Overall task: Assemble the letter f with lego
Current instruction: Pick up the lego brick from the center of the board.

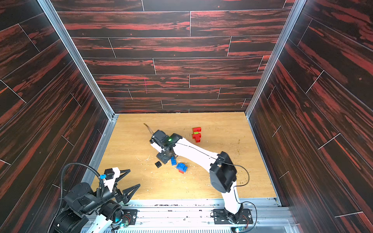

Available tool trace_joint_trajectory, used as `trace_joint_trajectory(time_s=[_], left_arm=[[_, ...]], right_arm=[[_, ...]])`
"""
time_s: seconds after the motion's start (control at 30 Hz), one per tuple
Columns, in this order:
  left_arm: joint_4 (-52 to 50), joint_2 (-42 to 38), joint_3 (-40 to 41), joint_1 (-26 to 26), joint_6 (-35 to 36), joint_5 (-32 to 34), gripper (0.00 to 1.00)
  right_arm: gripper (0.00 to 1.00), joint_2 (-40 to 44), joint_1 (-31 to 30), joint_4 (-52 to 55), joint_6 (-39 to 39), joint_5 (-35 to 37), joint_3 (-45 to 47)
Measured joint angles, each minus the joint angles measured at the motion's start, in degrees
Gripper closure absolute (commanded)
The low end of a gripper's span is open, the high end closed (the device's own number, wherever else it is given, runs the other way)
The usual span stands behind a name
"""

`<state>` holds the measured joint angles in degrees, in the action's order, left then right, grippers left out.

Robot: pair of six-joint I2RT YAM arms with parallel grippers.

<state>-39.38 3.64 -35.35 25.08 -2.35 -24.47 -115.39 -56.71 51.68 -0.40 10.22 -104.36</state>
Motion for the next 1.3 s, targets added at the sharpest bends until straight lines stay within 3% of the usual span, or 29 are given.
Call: trace_joint_trajectory(time_s=[0.23,0.57,1.3], left_arm=[[0.00,-0.07,0.00,0.00,0.00,0.02,0.00],[0.00,-0.07,0.00,0.00,0.00,0.00,0.00],[0.00,-0.07,0.00,0.00,0.00,-0.02,0.00]], right_arm=[[0.41,-5.31,-0.79,1.25,3.26,0.11,-7.06],[0.41,-13.60,-1.11,0.83,5.38,-0.79,-9.49],[0.41,-21.24,-1.66,1.62,5.86,-3.32,-16.20]])
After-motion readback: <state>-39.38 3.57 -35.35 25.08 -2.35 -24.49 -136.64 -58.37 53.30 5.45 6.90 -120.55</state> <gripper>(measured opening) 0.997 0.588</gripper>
